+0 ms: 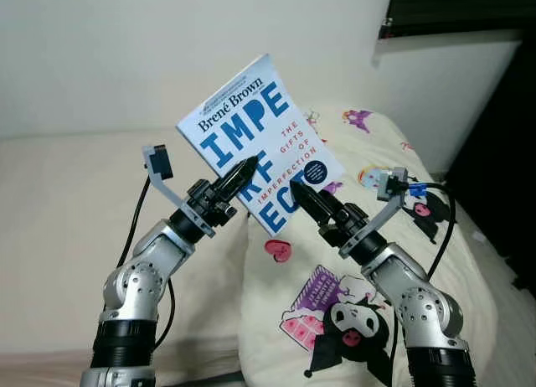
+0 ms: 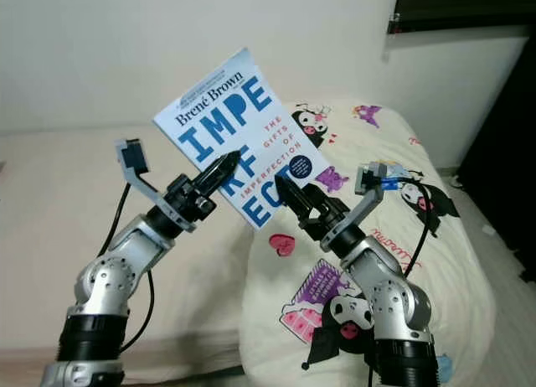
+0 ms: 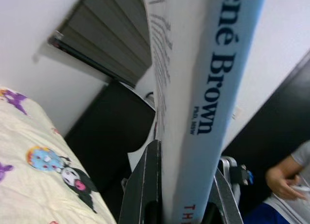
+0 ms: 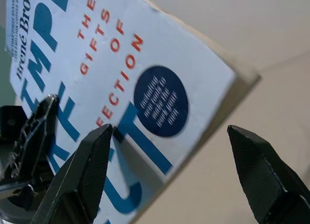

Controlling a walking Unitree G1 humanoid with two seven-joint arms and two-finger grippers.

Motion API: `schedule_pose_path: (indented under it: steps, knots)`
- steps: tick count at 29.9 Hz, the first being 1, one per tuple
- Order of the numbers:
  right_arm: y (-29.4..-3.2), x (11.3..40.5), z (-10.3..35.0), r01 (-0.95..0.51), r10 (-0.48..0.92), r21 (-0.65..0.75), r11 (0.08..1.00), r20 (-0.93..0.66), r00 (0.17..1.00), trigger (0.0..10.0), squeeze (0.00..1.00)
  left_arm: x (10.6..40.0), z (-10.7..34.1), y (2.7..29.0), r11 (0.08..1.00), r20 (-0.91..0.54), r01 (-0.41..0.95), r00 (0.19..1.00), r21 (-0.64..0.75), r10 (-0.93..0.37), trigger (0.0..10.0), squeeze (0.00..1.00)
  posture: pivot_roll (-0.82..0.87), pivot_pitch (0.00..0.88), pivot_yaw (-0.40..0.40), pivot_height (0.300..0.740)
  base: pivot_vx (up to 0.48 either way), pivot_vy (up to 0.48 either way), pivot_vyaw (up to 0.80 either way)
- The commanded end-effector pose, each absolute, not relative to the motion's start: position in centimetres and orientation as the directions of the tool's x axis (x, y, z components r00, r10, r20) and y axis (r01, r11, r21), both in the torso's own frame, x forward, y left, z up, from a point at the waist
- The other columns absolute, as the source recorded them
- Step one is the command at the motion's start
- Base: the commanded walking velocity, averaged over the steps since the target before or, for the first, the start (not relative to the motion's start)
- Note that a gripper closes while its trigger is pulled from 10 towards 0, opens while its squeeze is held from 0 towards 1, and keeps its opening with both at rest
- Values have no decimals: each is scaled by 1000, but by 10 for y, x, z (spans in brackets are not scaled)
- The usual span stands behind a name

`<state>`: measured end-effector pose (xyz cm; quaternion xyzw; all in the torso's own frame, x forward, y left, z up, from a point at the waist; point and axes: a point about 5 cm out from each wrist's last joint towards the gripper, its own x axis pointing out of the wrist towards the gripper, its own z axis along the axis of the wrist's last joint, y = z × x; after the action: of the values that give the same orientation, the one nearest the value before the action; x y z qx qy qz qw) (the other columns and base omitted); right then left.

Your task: Clean up the room

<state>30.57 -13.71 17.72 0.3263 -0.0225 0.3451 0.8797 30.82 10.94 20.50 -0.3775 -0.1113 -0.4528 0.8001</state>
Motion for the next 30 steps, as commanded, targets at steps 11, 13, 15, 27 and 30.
schedule_pose_path:
  steps: [11,13,15,27,30]
  knots:
    - [-131,295,191,-719,641,518,462,366,675,0,0,308,213,99,268,535,842,511,-468,-673,10000,0,-83,119,30,740,0,0,0]
    - [-132,292,194,-734,645,509,449,383,661,0,0,313,213,104,319,523,820,555,-475,-647,10000,0,-85,121,31,740,0,0,0]
    - [-133,291,195,-738,645,507,445,390,657,0,0,317,212,107,351,514,804,581,-480,-630,10000,0,-85,122,32,740,0,0,0]
    - [-137,290,196,-730,635,496,470,385,670,0,0,326,203,107,420,468,741,663,-524,-585,10000,0,-94,127,28,740,0,0,0]
    - [-139,292,195,-718,626,500,484,376,683,0,0,326,196,105,411,462,728,673,-548,-577,10000,604,-95,128,27,740,0,0,0]
